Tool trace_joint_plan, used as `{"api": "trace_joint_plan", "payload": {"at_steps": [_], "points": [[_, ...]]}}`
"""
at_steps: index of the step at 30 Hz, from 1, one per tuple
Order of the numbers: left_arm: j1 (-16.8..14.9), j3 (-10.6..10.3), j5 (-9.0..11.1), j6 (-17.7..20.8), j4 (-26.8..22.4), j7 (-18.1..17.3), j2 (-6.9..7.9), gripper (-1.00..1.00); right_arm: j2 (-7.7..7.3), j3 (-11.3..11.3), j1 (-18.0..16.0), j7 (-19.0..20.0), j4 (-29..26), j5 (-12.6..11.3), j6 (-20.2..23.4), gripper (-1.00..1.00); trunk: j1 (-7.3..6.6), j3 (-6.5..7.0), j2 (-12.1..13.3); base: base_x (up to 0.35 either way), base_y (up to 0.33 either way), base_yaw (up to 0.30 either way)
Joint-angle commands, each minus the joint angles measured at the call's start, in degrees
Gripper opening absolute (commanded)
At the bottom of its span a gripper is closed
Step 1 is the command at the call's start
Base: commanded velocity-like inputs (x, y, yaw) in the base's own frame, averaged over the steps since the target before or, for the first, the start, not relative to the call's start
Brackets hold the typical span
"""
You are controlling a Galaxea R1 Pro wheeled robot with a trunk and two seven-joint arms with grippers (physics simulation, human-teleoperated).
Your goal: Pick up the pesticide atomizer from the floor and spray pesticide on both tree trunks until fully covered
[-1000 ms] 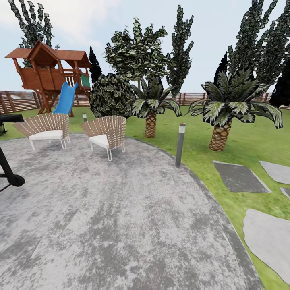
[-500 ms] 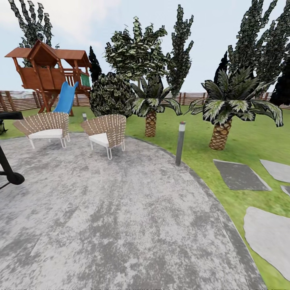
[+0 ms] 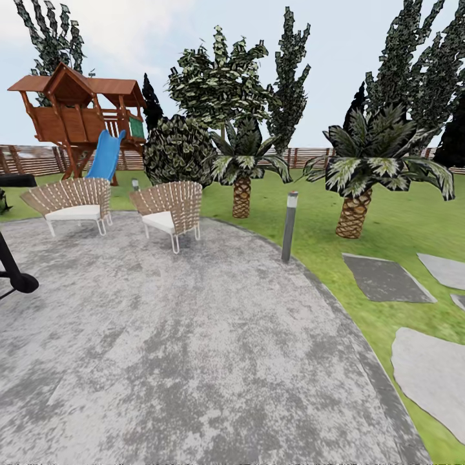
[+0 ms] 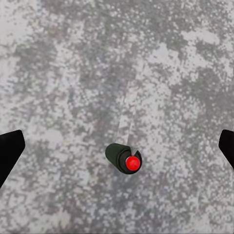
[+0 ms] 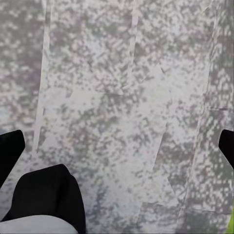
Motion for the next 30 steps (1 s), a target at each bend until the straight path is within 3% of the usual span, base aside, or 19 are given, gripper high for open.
{"api": "trace_joint_plan", "payload": {"at_steps": [1,9,22,30], "points": [[-0.04,-0.05,0.42,-0.18,0.06,-0.22,0.01,1.0,0.03,-0.44,0.02,0.17,0.37,0.34,-0.21,1.0,0.22,-0.24,-0.44,0.0,0.0,0.0],[-0.04,-0.05,0.48,-0.18,-0.03,-0.22,0.02,1.0,0.14,-0.35,0.11,0.16,0.85,0.27,-0.21,1.0,1.97,-1.68,-3.65,0.0,0.0,0.0],[-0.04,-0.05,0.47,-0.24,-0.1,-0.33,0.02,1.0,0.19,-0.34,0.11,0.16,1.31,0.18,-0.14,1.0,1.97,-1.68,-3.65,-0.011,0.0,0.0],[-0.04,-0.05,0.44,-0.32,-0.21,-0.32,0.02,1.0,0.2,-0.34,0.11,0.16,1.34,0.17,-0.13,1.0,1.97,-1.68,-3.65,-0.224,0.0,0.0]]}}
